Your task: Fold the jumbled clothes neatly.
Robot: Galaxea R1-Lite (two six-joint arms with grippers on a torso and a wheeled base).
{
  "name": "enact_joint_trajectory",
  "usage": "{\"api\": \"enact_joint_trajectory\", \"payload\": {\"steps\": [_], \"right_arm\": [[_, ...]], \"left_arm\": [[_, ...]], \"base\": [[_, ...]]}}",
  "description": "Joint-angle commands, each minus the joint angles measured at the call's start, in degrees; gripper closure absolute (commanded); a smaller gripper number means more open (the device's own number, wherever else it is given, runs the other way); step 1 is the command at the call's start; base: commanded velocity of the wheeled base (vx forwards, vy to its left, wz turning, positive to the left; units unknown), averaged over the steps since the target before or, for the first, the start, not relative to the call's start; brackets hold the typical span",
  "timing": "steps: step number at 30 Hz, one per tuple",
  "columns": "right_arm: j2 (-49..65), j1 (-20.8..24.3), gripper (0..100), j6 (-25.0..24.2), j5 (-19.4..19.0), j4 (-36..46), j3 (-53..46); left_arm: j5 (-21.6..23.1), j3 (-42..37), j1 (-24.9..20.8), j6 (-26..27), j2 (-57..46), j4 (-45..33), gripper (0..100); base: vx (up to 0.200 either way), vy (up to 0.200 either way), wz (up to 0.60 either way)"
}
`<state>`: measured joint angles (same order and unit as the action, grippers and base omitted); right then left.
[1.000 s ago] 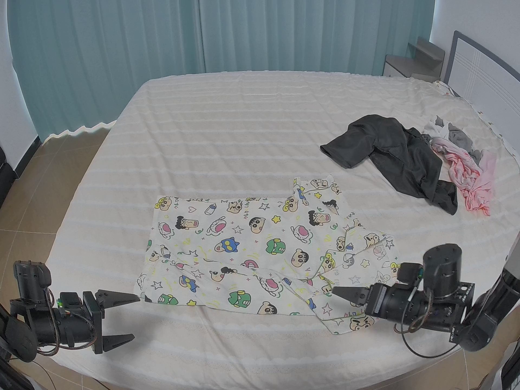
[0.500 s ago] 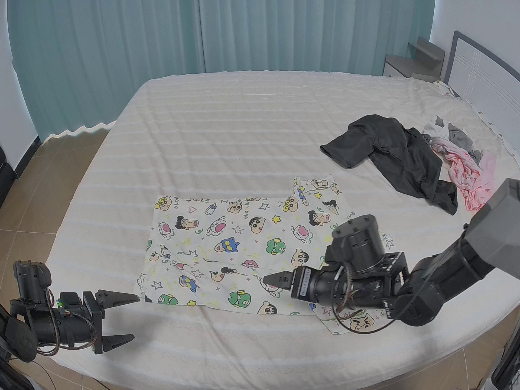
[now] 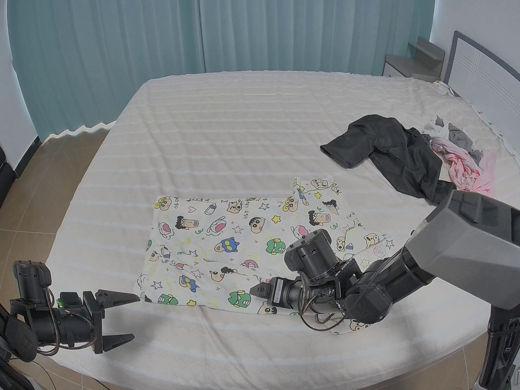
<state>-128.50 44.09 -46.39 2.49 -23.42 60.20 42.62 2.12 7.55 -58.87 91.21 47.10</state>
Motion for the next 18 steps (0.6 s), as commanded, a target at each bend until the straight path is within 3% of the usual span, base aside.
{"api": "enact_joint_trajectory", "payload": {"steps": [1, 18], "right_arm": [[-3.95, 0.03, 0, 0.15, 1.12, 0.65, 2.56], [-5.00, -2.52, 0, 2.09, 9.20, 0.57, 9.32]], "left_arm": [[0.01, -0.01, 0.01, -0.02, 0.11, 0.00, 0], [0.01, -0.01, 0.01, -0.02, 0.11, 0.00, 0]], "base": [[0.000, 0.000, 0.00], [0.000, 0.000, 0.00]]}}
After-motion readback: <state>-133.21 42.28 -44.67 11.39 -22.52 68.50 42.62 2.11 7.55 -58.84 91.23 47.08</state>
